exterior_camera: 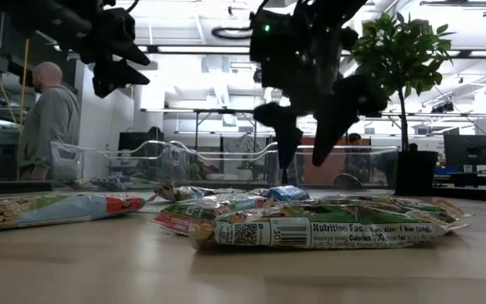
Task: Pick and place Granola Bars by type
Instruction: Put the red granola bar into the middle transparent bin
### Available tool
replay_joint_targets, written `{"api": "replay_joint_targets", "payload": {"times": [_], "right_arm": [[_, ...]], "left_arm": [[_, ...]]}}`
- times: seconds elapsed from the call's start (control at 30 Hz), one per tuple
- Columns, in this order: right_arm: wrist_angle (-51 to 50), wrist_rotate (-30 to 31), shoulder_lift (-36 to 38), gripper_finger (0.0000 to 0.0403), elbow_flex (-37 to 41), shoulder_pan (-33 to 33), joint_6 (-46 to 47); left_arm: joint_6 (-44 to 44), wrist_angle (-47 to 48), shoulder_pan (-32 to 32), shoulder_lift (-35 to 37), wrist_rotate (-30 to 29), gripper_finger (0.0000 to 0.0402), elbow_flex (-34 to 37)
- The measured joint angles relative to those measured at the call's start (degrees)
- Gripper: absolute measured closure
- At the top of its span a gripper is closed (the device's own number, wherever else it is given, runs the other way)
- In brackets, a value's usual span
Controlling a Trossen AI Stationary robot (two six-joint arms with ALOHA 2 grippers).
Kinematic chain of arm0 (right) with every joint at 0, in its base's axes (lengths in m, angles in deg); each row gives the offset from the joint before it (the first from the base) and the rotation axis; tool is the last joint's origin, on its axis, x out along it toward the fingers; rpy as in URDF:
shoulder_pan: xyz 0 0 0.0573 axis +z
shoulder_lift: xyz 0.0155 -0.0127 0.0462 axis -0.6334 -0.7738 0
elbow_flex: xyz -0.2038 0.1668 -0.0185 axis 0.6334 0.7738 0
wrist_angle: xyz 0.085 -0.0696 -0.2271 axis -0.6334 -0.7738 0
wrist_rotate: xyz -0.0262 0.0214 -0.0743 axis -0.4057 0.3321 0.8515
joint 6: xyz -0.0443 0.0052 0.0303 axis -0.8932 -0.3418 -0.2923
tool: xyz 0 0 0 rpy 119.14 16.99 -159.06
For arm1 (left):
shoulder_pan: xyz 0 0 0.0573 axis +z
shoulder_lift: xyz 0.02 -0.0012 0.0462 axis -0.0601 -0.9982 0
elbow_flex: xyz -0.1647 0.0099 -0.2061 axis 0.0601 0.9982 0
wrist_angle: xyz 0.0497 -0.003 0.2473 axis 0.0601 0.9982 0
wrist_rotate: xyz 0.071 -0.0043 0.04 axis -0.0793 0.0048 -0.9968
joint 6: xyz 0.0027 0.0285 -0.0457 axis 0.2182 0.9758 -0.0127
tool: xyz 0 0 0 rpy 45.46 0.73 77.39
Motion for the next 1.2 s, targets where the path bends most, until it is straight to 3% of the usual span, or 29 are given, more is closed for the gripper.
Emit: {"api": "replay_joint_targets", "payload": {"times": [0.27,0.63,1.2], "right_arm": [[2.9,4.2,-2.1,0.0150,0.2,-0.3,-3.3],[6.2,3.7,-2.1,0.0150,0.4,-1.1,-4.1],[15.5,3.2,-2.1,0.0151,8.7,-1.0,1.1]], "left_arm": [[1.2,1.9,0.0,0.0,0.0,0.0223,0.0],[1.0,3.9,0.0,0.0,0.0,0.0223,0.0],[0.9,3.9,0.0,0.0,-0.2,0.0223,0.0]]}}
